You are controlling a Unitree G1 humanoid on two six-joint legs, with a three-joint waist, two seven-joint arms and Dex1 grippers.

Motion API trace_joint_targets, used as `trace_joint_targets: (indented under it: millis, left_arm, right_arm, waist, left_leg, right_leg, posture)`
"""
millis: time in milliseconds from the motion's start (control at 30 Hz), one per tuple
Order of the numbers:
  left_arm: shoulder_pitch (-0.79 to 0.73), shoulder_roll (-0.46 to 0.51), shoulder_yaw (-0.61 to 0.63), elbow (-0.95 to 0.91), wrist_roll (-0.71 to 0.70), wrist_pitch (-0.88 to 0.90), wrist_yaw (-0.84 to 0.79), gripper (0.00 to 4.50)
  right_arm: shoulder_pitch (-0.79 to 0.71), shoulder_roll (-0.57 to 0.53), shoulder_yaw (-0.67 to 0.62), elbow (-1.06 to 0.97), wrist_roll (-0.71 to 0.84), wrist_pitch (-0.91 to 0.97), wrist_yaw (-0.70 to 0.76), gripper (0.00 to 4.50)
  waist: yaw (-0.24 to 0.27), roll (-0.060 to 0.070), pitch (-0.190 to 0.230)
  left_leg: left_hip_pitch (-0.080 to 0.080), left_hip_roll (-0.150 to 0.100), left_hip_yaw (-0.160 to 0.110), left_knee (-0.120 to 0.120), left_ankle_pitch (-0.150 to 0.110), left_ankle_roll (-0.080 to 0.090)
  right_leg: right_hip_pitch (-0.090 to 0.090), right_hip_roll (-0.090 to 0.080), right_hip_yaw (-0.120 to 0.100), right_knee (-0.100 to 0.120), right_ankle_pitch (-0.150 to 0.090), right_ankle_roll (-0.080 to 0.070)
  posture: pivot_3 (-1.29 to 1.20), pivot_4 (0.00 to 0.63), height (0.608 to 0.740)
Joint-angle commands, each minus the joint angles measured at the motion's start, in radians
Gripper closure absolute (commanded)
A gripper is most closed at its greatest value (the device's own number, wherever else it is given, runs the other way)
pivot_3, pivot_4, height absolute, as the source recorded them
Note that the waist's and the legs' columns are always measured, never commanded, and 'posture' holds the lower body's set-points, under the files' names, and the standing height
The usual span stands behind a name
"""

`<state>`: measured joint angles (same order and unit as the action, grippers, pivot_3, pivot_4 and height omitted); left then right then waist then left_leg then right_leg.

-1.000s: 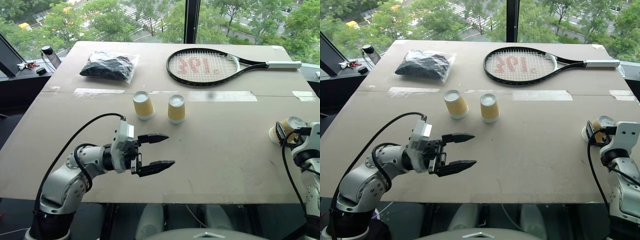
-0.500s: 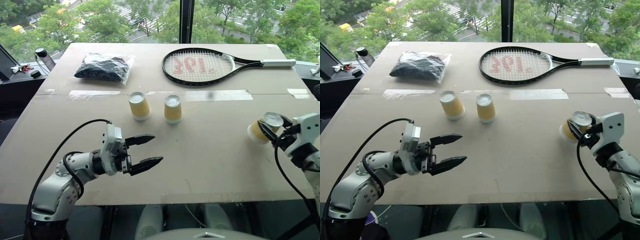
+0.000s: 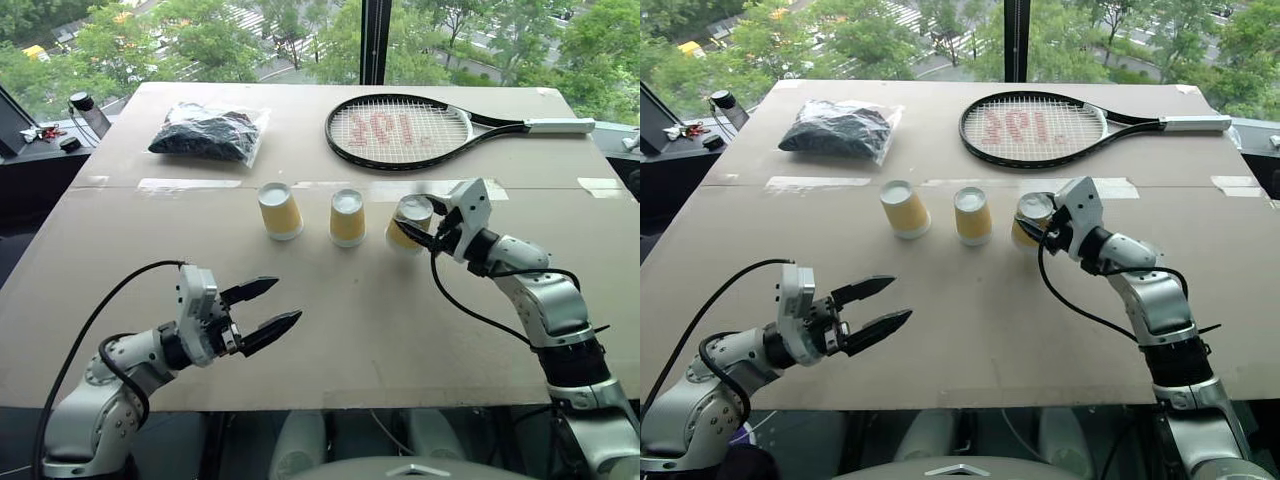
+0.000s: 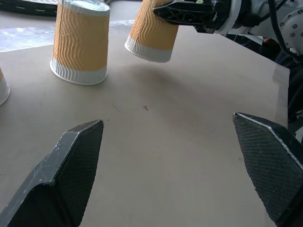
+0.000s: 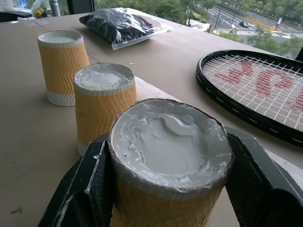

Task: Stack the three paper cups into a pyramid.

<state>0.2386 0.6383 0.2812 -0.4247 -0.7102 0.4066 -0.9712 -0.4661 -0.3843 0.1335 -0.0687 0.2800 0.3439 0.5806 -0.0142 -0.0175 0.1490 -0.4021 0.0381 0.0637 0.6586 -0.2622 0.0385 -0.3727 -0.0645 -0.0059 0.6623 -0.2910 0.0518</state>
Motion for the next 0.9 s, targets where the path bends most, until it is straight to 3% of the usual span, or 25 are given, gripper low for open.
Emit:
trace_joint_targets:
  millis: [33, 367, 833, 900]
  left_arm:
    - [0.006, -0.001, 0.039, -0.032, -0.004, -0.026, 0.016, 0.00]
    - [0.009, 0.002, 0.042, -0.037, 0.000, -0.028, 0.038, 0.00]
    - [-0.106, 0.008, -0.002, -0.027, 0.018, 0.031, 0.151, 0.00]
    - [-0.112, 0.008, -0.005, -0.023, 0.020, 0.031, 0.153, 0.00]
  right_arm:
    - [-0.043, 0.020, 0.004, 0.034, -0.033, -0.049, 0.007, 2.12]
    - [-0.092, 0.065, 0.006, 0.128, -0.096, -0.073, -0.002, 2.12]
    - [-0.102, 0.071, 0.006, 0.158, -0.126, -0.076, 0.025, 2.12]
    - [-0.101, 0.071, 0.001, 0.159, -0.121, -0.072, 0.031, 1.07]
  waist:
    - [0.001, 0.000, 0.000]
    - [-0.002, 0.000, 0.000]
    - [-0.003, 0.000, 0.000]
    - [-0.003, 0.000, 0.000]
  left_leg:
    - [0.000, 0.000, 0.000, 0.000, 0.000, 0.000]
    - [0.000, 0.000, 0.001, -0.001, 0.002, -0.004]
    - [0.000, 0.000, 0.004, -0.005, 0.003, -0.004]
    - [0.000, 0.000, 0.004, -0.005, 0.003, -0.005]
  right_leg:
    - [0.000, 0.000, 0.000, 0.000, 0.000, 0.000]
    - [-0.001, -0.001, 0.000, 0.000, 0.000, 0.000]
    - [-0.004, -0.001, 0.003, 0.000, 0.000, 0.000]
    - [-0.004, -0.001, 0.003, 0.000, 0.000, 0.000]
  posture:
    - [0.00, 0.150, 0.740]
    - [0.00, 0.150, 0.740]
    - [0.00, 0.150, 0.740]
    - [0.00, 0.150, 0.740]
